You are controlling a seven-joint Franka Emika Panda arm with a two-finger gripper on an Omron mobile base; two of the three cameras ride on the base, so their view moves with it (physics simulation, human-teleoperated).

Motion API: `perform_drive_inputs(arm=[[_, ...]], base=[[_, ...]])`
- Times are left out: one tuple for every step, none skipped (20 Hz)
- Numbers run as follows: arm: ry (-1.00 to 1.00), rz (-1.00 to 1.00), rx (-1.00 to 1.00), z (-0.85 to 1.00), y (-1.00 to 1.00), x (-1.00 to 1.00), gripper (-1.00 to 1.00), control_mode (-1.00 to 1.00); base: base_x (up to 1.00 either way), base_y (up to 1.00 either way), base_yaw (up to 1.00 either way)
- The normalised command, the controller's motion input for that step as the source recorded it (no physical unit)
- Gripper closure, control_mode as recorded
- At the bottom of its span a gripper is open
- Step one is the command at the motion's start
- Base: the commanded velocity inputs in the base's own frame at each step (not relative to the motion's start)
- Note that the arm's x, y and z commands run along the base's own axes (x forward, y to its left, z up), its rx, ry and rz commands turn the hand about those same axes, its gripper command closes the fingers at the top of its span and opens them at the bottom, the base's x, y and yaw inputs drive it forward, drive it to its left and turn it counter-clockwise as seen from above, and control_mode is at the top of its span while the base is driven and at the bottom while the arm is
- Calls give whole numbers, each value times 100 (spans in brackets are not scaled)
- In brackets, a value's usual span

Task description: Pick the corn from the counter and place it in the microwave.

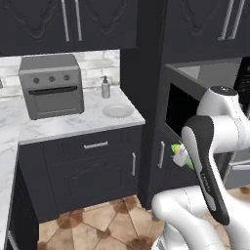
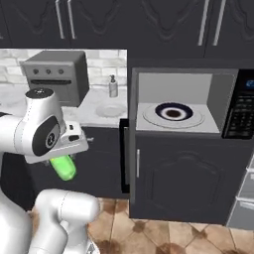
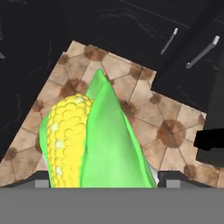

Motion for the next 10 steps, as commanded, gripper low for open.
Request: perform_drive_inputs(arm=[[0, 0, 0, 0, 0, 0, 100, 100], [0, 0, 0, 0, 0, 0, 100, 100], [0, 0, 0, 0, 0, 0, 100, 100], [0, 0, 0, 0, 0, 0, 100, 100], [0, 0, 0, 0, 0, 0, 100, 100], [0, 0, 0, 0, 0, 0, 100, 100], [0, 0, 0, 0, 0, 0, 100, 100], [0, 0, 0, 0, 0, 0, 100, 100], [0, 0, 0, 0, 0, 0, 100, 100], [0, 0, 0, 0, 0, 0, 100, 100]], base=[[-100, 14, -21], [-100, 14, -21], [-100, 8, -23], [-100, 1, -24], [-100, 0, -26], [-100, 0, -28], [-100, 0, -29], [-100, -9, -32], [-100, -40, -33], [-37, -86, -24]])
